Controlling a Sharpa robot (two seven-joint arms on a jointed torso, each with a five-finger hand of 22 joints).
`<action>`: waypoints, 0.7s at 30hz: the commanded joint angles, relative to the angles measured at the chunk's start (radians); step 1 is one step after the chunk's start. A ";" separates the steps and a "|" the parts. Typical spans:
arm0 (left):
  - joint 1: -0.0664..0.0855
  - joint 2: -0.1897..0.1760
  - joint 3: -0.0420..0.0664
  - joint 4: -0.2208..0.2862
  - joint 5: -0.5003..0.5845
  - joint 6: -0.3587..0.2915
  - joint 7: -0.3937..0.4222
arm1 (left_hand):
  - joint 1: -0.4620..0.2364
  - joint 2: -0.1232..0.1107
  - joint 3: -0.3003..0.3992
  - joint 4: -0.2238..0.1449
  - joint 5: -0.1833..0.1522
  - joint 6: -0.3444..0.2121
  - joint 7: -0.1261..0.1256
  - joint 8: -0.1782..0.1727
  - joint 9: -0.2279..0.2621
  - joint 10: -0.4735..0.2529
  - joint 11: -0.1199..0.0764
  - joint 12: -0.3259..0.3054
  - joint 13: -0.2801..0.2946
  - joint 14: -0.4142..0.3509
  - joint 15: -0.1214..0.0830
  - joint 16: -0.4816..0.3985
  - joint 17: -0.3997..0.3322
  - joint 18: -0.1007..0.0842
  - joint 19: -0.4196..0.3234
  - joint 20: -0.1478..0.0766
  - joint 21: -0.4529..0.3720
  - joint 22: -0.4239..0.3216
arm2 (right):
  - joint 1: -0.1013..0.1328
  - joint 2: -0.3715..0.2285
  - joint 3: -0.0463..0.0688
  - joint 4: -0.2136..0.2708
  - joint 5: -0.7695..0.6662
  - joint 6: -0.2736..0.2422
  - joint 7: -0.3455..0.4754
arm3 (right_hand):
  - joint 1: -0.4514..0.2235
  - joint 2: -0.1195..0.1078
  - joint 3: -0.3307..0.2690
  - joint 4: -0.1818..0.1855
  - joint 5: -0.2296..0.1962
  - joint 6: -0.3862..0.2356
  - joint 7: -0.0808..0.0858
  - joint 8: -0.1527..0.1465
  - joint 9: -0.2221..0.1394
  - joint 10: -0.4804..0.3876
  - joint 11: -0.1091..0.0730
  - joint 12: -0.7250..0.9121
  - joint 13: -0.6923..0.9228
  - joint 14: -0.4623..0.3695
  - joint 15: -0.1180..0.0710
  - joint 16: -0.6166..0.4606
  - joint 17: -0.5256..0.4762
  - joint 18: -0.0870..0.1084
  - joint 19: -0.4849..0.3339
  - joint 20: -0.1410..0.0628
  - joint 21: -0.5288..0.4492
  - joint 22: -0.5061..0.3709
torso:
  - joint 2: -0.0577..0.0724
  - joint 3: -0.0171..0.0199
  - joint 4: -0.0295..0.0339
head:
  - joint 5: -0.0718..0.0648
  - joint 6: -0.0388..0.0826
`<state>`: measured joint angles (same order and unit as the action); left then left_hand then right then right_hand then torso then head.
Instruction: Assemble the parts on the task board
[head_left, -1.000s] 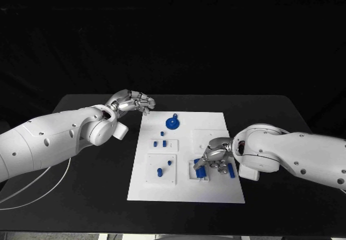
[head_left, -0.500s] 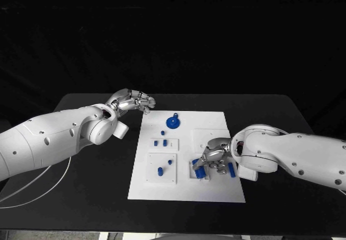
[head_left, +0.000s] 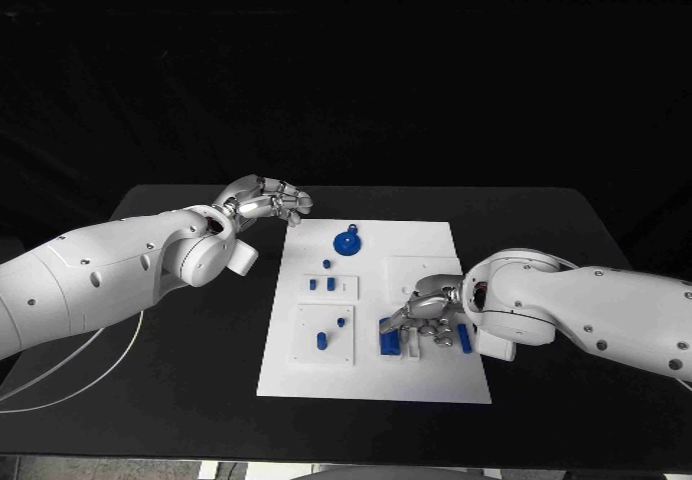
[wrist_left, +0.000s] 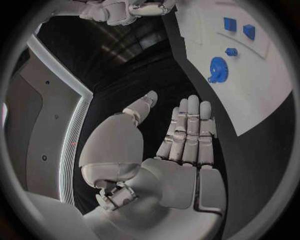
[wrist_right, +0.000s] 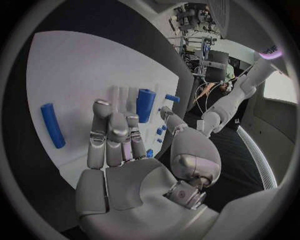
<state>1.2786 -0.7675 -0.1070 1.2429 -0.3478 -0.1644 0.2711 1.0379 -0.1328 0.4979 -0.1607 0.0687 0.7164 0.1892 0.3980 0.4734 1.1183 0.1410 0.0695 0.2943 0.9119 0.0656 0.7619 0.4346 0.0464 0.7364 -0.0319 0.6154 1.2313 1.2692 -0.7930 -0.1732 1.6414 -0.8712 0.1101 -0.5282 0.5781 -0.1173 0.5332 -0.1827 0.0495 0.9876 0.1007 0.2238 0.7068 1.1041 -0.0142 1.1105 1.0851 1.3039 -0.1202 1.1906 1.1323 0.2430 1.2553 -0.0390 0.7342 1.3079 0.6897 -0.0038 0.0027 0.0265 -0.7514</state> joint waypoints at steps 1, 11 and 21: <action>0.001 0.000 0.001 0.002 0.006 0.010 0.008 | -0.008 -0.003 0.000 0.005 -0.002 -0.009 0.010 0.005 -0.001 -0.007 -0.002 0.005 0.001 0.005 0.005 -0.007 0.001 0.011 0.003 0.002 -0.007 0.001 | -0.006 0.001 -0.004 -0.004 -0.012 0.010 -0.005 | -0.020 0.007 -0.033 -0.024 0.000 -0.008 -0.002 -0.008 0.000 -0.007 0.000 -0.008 0.004 -0.006 -0.002 -0.005 0.002 0.019 -0.006 -0.007 -0.006 0.014 | -0.001 -0.0006 -0.0005 | 0.002 -0.003; 0.001 0.000 0.001 0.001 0.006 0.011 0.008 | -0.007 -0.003 0.000 0.005 -0.002 -0.009 0.011 0.006 -0.002 -0.008 -0.002 0.005 0.001 0.005 0.005 -0.007 0.002 0.011 0.003 0.002 -0.007 0.001 | -0.007 -0.004 -0.004 0.002 -0.008 0.012 0.008 | -0.047 0.049 -0.103 -0.106 0.000 -0.006 -0.004 -0.014 0.002 -0.005 -0.002 -0.017 0.014 -0.006 -0.004 -0.012 0.008 0.019 -0.008 -0.013 -0.012 0.011 | -0.001 -0.0008 0.0004 | 0.002 -0.004; 0.001 0.001 0.001 0.000 0.006 0.012 0.007 | -0.007 -0.003 0.000 0.005 -0.002 -0.009 0.011 0.006 -0.002 -0.008 -0.002 0.005 0.001 0.005 0.005 -0.008 0.002 0.011 0.003 0.002 -0.007 0.002 | -0.008 -0.012 -0.004 0.011 0.003 0.062 0.055 | 0.130 0.024 -0.027 -0.108 0.000 -0.005 -0.002 -0.017 0.004 0.002 0.001 -0.021 0.021 0.000 -0.002 -0.016 0.011 0.019 0.000 -0.010 -0.009 0.013 | -0.001 -0.0006 -0.0002 | 0.001 -0.001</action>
<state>1.2786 -0.7679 -0.1070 1.2416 -0.3477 -0.1643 0.2706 1.0380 -0.1328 0.4980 -0.1607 0.0686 0.7127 0.1928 0.3980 0.4725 1.1183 0.1410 0.0695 0.2941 0.9119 0.0656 0.7582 0.4353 0.0457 0.7363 -0.0319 0.6116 1.2320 1.2656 -0.8070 -0.1742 1.6478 -0.8710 0.1232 -0.4977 0.7035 -0.0914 0.5026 -0.2910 0.0495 0.9826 0.0969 0.2028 0.7094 1.1042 -0.0143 1.0940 1.1053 1.3022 -0.1216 1.1779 1.1423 0.2407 1.2507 -0.0519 0.7258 1.3079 0.6889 -0.0046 0.0029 0.0272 -0.7525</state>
